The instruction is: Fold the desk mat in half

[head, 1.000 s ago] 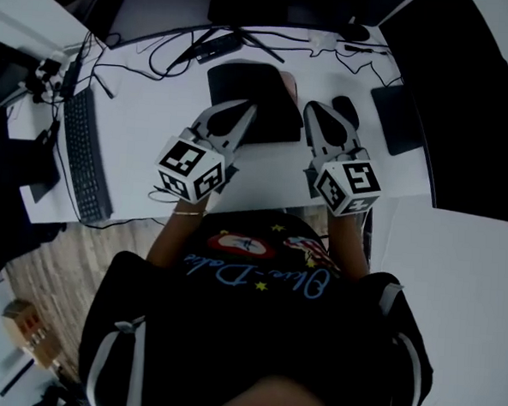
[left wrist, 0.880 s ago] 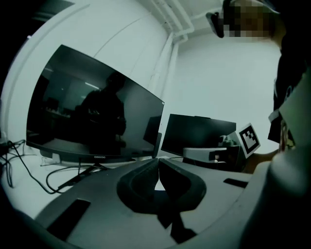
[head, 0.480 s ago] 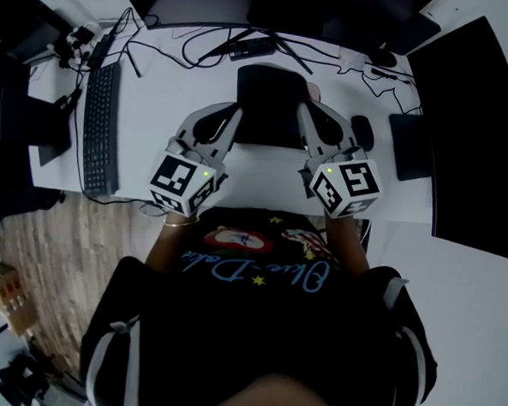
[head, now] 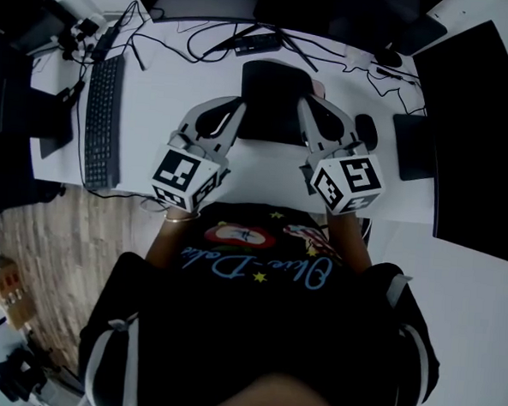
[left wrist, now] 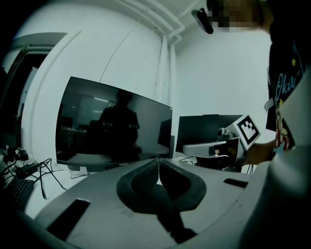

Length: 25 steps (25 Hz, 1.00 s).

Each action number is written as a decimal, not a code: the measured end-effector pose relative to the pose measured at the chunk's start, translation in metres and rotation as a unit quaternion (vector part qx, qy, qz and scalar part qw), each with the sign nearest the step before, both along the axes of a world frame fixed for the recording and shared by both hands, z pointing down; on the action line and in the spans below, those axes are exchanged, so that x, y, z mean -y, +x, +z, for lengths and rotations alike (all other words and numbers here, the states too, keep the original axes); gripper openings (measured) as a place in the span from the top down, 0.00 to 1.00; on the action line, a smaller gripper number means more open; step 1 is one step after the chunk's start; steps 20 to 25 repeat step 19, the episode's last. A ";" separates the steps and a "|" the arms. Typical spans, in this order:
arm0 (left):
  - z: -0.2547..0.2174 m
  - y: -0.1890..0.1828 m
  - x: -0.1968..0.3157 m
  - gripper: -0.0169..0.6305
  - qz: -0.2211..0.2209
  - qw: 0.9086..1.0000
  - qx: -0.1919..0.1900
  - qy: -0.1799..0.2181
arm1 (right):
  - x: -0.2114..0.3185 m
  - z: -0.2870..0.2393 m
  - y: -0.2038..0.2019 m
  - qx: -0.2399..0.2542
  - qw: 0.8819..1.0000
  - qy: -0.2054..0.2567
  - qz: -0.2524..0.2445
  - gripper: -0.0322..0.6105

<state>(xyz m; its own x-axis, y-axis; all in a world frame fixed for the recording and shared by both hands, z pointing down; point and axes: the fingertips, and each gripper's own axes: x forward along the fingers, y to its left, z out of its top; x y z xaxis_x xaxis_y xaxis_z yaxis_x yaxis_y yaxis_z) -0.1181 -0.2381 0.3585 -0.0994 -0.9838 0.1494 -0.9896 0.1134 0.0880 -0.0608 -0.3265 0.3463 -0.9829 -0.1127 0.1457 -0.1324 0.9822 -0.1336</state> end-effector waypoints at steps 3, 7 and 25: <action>0.000 0.003 0.001 0.97 0.006 1.000 -0.002 0.002 | -0.001 0.002 0.001 -0.002 1.000 0.000 -0.001 0.95; 0.002 0.006 0.001 0.97 0.006 1.000 0.001 -0.010 | -0.002 0.001 0.002 -0.003 1.000 -0.001 0.000 0.95; 0.003 0.009 0.002 0.97 0.011 1.000 0.000 -0.010 | -0.002 0.003 0.005 -0.006 1.000 -0.005 0.003 0.95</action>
